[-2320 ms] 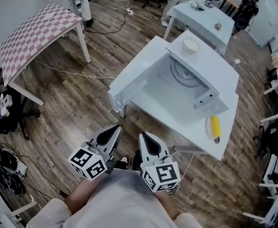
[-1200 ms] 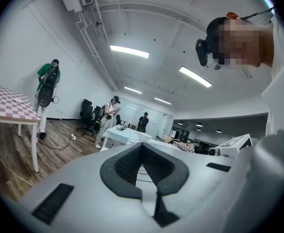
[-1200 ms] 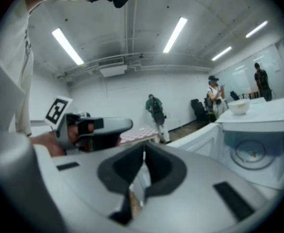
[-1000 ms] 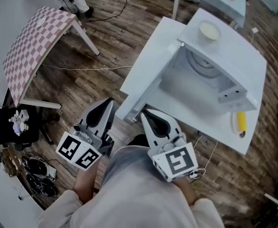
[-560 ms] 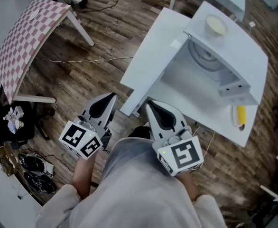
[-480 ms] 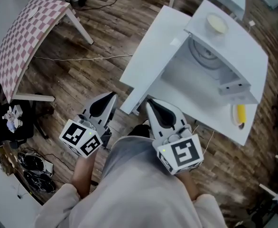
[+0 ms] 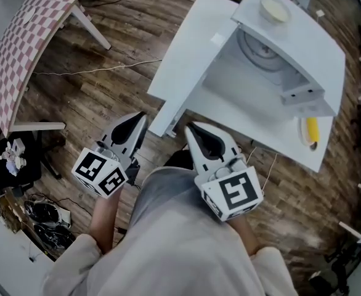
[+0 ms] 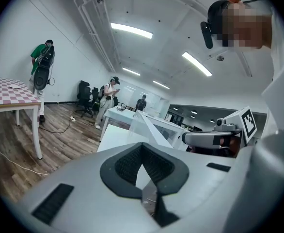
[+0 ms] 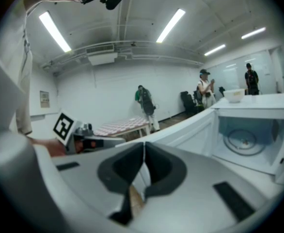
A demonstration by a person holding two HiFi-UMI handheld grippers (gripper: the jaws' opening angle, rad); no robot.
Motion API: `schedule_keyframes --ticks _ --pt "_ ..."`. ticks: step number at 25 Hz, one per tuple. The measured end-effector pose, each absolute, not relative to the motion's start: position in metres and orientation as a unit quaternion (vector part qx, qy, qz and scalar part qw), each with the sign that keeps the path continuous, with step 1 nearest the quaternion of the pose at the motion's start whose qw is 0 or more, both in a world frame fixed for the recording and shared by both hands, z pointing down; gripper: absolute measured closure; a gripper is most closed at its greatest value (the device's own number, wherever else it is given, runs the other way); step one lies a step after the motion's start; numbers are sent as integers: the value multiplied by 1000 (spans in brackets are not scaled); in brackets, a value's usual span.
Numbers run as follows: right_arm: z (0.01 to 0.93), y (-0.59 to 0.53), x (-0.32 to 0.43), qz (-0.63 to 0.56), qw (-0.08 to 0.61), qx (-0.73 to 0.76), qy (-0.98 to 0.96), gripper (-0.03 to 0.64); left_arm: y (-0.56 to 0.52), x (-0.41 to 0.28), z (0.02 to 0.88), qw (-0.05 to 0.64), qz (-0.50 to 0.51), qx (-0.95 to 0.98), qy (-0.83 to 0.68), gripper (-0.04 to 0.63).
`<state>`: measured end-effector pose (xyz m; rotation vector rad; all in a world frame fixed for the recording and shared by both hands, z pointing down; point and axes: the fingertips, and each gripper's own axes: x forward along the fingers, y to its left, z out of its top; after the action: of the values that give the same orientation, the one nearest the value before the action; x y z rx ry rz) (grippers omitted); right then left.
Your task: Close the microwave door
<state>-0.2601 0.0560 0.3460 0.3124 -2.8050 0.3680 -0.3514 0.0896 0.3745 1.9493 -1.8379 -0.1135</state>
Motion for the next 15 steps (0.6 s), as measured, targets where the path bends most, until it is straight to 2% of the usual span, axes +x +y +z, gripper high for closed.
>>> schedule_keyframes --ticks 15 --pt "358 28 -226 145 146 150 -967 594 89 -334 377 238 -60 707 -664 577"
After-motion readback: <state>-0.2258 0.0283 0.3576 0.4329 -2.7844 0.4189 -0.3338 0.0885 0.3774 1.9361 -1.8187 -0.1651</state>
